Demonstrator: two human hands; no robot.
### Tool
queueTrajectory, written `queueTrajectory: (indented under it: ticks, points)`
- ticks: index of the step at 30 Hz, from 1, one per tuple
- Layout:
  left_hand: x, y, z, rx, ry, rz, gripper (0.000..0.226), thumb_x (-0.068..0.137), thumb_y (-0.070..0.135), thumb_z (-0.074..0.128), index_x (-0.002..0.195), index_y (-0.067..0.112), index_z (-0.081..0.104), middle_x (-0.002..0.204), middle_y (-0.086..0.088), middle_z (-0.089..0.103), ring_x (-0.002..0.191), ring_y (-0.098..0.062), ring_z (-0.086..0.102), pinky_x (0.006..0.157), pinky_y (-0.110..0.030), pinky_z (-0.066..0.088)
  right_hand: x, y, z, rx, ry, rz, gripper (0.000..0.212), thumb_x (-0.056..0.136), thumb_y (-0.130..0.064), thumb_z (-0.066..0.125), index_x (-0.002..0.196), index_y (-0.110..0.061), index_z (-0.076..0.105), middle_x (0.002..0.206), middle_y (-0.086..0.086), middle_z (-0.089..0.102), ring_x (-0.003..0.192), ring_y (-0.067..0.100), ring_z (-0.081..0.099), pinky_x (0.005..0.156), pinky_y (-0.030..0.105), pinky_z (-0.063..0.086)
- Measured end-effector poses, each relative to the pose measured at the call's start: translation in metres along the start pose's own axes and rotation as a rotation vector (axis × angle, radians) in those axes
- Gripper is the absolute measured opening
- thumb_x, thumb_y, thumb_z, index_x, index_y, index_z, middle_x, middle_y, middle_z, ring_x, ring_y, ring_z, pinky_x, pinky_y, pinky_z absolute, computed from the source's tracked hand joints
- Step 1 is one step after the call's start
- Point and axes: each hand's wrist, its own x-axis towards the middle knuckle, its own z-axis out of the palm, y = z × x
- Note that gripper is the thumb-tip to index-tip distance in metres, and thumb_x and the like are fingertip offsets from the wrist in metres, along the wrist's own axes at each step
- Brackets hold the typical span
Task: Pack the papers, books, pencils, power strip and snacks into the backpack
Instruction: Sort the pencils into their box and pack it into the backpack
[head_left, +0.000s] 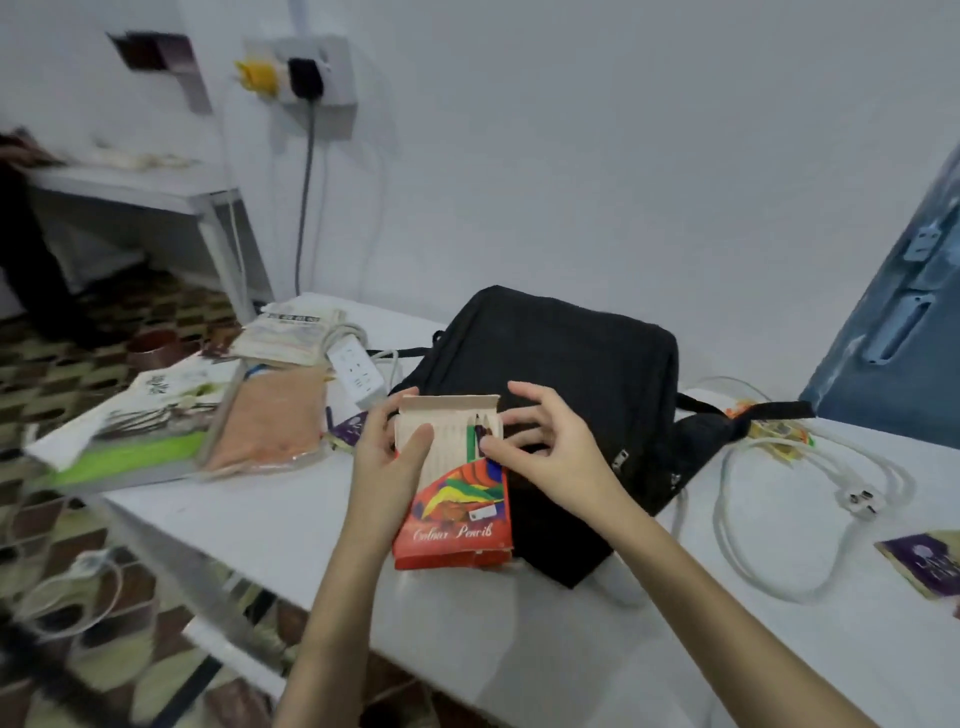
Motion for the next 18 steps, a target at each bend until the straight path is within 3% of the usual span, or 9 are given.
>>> queueTrajectory:
  ticks: [3, 5, 7, 10, 13, 15, 18]
  points:
    - [0.010, 0.005, -0.059, 0.045, 0.160, -0.006, 0.028, 0.092, 0.002, 0.050, 0.114, 0.019, 0.051, 0.095, -0.007, 0.065, 0.069, -0.009, 0.068, 0.055, -0.026, 0.055, 0.028, -0.008, 0.042, -0.003, -0.063, -0.004, 0.031, 0.084, -0.023, 0.068, 0.113, -0.021, 0.059, 0.099, -0.001, 0.067, 0.085, 0.016, 0.066, 0.072, 0.024, 0.054]
    - [0.015, 0.005, -0.099, 0.085, 0.242, -0.034, 0.024, 0.093, 0.006, 0.050, 0.109, 0.023, 0.053, 0.101, -0.011, 0.065, 0.079, -0.023, 0.069, 0.063, -0.039, 0.057, 0.046, -0.009, 0.070, -0.042, -0.096, -0.001, 0.011, 0.084, -0.019, 0.067, 0.093, -0.025, 0.065, 0.086, -0.002, 0.069, 0.080, 0.019, 0.068, 0.074, 0.028, 0.055]
    - [0.022, 0.004, -0.141, 0.100, 0.328, -0.053, 0.022, 0.093, 0.008, 0.051, 0.108, 0.024, 0.055, 0.107, -0.017, 0.065, 0.084, -0.033, 0.066, 0.071, -0.048, 0.054, 0.066, -0.008, 0.103, -0.052, -0.145, 0.030, 0.011, 0.084, -0.013, 0.065, 0.082, -0.024, 0.065, 0.075, -0.003, 0.067, 0.068, 0.015, 0.067, 0.071, 0.032, 0.056]
    - [0.030, 0.001, -0.188, 0.105, 0.448, -0.082, 0.026, 0.093, 0.008, 0.050, 0.118, 0.014, 0.051, 0.098, -0.010, 0.065, 0.073, -0.022, 0.064, 0.056, -0.032, 0.055, 0.091, 0.000, 0.147, -0.112, -0.204, 0.124, 0.014, 0.087, -0.004, 0.056, 0.090, -0.012, 0.067, 0.070, -0.003, 0.063, 0.054, 0.006, 0.058, 0.062, 0.029, 0.053]
    - [0.037, -0.004, -0.221, 0.118, 0.483, -0.107, 0.022, 0.094, 0.012, 0.051, 0.115, 0.016, 0.050, 0.098, -0.009, 0.064, 0.070, -0.018, 0.062, 0.054, -0.031, 0.049, 0.121, 0.013, 0.184, -0.328, -0.147, 0.072, 0.025, 0.089, 0.001, 0.047, 0.101, -0.003, 0.069, 0.094, 0.007, 0.068, 0.083, 0.013, 0.061, 0.077, 0.022, 0.047]
    - [0.046, -0.006, -0.236, 0.099, 0.479, -0.123, 0.018, 0.094, 0.014, 0.051, 0.111, 0.020, 0.050, 0.096, -0.005, 0.062, 0.070, -0.021, 0.062, 0.054, -0.032, 0.048, 0.143, 0.014, 0.202, -0.370, -0.073, 0.074, 0.026, 0.089, 0.000, 0.045, 0.101, -0.004, 0.068, 0.109, 0.013, 0.066, 0.102, 0.027, 0.062, 0.089, 0.032, 0.049]
    - [0.062, -0.006, -0.248, 0.135, 0.453, -0.119, 0.017, 0.094, 0.015, 0.051, 0.108, 0.023, 0.047, 0.097, 0.006, 0.058, 0.078, -0.023, 0.062, 0.055, -0.032, 0.048, 0.171, 0.015, 0.220, -0.651, -0.045, 0.091, 0.024, 0.089, -0.013, 0.047, 0.101, -0.010, 0.067, 0.110, 0.011, 0.065, 0.104, 0.032, 0.059, 0.087, 0.037, 0.050]
